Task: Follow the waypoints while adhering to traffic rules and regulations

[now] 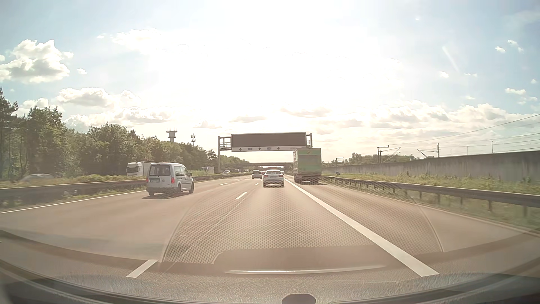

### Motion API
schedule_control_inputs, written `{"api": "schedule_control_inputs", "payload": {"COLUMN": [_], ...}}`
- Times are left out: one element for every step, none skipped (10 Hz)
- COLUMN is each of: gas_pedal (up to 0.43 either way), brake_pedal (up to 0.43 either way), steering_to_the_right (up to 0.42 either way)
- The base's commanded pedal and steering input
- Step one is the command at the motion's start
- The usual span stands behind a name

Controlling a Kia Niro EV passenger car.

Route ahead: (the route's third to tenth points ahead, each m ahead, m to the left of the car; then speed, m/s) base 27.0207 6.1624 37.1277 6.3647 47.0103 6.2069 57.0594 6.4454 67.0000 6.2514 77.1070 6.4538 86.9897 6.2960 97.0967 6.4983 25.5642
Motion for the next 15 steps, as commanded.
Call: {"api": "schedule_control_inputs", "payload": {"gas_pedal": [0.067,0.067,0.067,0.067,0.067,0.098,0.110,0.110,0.110,0.110,0.110,0.118,0.118,0.118,0.118], "brake_pedal": [0.000,0.000,0.000,0.000,0.000,0.000,0.000,0.000,0.000,0.000,0.000,0.000,0.000,0.000,0.000], "steering_to_the_right": [-0.002,-0.002,-0.002,-0.002,-0.002,-0.002,-0.002,-0.002,-0.002,-0.002,-0.002,-0.002,-0.003,-0.003,-0.003]}}
